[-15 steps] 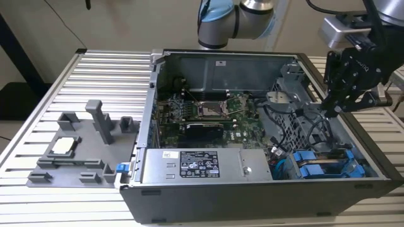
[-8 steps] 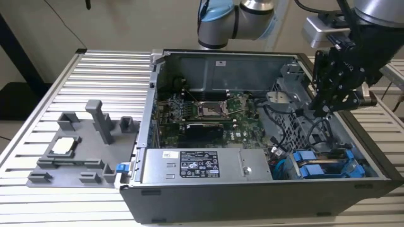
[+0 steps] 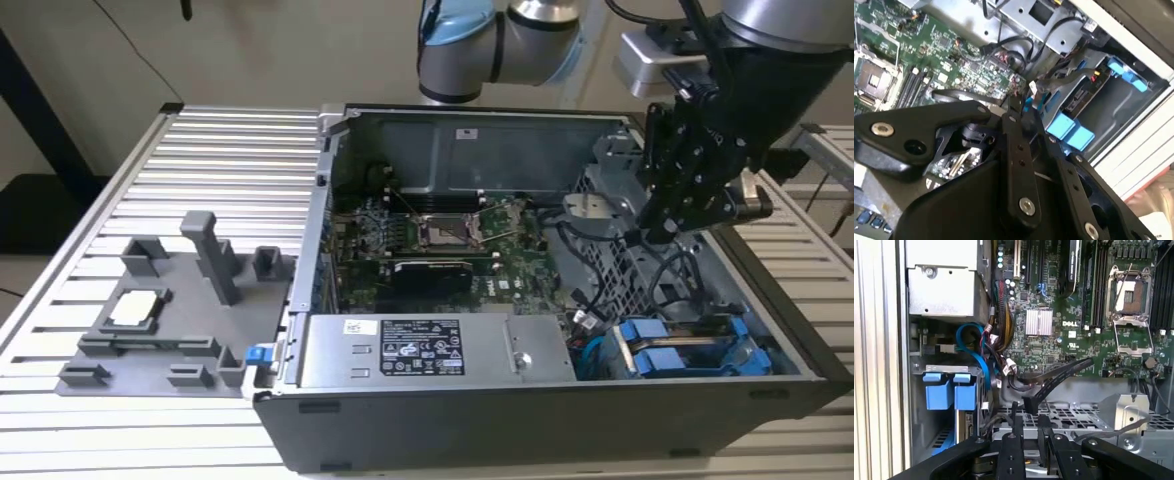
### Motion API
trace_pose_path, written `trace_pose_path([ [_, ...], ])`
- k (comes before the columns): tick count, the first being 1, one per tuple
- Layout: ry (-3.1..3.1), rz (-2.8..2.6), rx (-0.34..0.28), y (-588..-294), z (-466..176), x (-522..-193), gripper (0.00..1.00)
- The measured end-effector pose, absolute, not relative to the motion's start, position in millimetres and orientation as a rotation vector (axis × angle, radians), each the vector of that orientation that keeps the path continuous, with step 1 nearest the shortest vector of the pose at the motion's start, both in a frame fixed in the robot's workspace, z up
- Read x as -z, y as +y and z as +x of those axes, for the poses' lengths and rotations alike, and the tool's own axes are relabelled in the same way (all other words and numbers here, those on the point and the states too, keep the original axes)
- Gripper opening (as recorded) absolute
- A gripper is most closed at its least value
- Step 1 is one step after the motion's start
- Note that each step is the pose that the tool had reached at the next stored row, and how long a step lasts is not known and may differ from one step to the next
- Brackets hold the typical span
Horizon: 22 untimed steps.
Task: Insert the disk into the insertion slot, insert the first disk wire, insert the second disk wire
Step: 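Insert the first disk wire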
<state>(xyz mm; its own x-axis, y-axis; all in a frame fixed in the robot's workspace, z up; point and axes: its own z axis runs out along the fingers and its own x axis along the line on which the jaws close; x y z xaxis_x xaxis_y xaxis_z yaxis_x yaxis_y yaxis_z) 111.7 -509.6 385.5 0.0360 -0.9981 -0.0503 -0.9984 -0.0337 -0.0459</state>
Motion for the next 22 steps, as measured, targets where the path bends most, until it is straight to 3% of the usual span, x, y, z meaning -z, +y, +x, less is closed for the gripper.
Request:
trace_pose_path([
  [22, 2.062, -2.350, 0.071, -503, 88, -383, 0.27],
])
